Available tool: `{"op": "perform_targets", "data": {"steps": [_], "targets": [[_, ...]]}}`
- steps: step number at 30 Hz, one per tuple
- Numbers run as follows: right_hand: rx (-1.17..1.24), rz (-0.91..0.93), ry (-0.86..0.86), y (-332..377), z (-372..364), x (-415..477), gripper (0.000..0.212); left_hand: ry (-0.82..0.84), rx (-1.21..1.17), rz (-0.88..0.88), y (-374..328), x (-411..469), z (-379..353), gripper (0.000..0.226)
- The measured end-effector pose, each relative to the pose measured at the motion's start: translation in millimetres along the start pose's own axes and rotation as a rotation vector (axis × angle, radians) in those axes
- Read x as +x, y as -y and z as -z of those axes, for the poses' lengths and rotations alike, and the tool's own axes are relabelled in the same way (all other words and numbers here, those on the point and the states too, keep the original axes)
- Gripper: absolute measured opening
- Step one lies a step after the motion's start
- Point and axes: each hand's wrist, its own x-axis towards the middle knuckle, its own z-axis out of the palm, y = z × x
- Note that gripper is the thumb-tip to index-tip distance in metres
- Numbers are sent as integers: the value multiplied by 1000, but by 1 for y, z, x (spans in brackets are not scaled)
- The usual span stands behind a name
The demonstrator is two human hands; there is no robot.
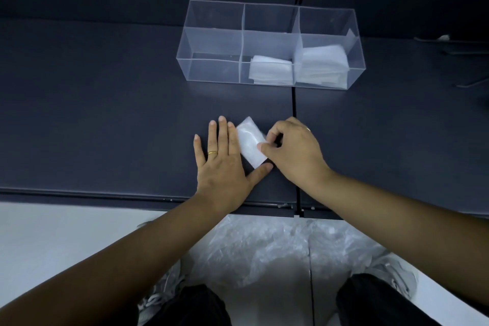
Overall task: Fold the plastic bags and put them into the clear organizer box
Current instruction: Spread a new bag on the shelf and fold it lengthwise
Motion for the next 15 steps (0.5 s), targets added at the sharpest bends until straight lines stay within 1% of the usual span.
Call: {"op": "perform_targets", "data": {"steps": [3, 5, 7, 9, 10, 11, 12, 13, 15], "targets": [[260, -87, 96, 5, 11, 3, 19, 58, -170, 29, -3, -8, 6, 113], [390, -101, 154, 6, 21, 4, 24, 95, -386, 45, -3, -12, 17, 118], [432, -30, 208, 9, 34, 3, 27, 128, -687, 80, 1, -9, 35, 119], [476, 74, 295, 14, 47, 1, 28, 217, -973, 101, 7, -3, 54, 123], [499, 124, 335, 17, 53, 1, 28, 272, -1078, 92, 10, 0, 62, 124], [519, 164, 360, 20, 58, 2, 28, 322, -1165, 74, 13, 4, 68, 119], [535, 188, 366, 22, 62, 3, 28, 349, -1252, 47, 15, 7, 71, 105], [542, 189, 356, 22, 64, 5, 27, 352, -1334, 27, 15, 9, 73, 86], [532, 110, 313, 19, 66, 10, 26, 304, -1428, 36, 12, 10, 72, 51]]}}
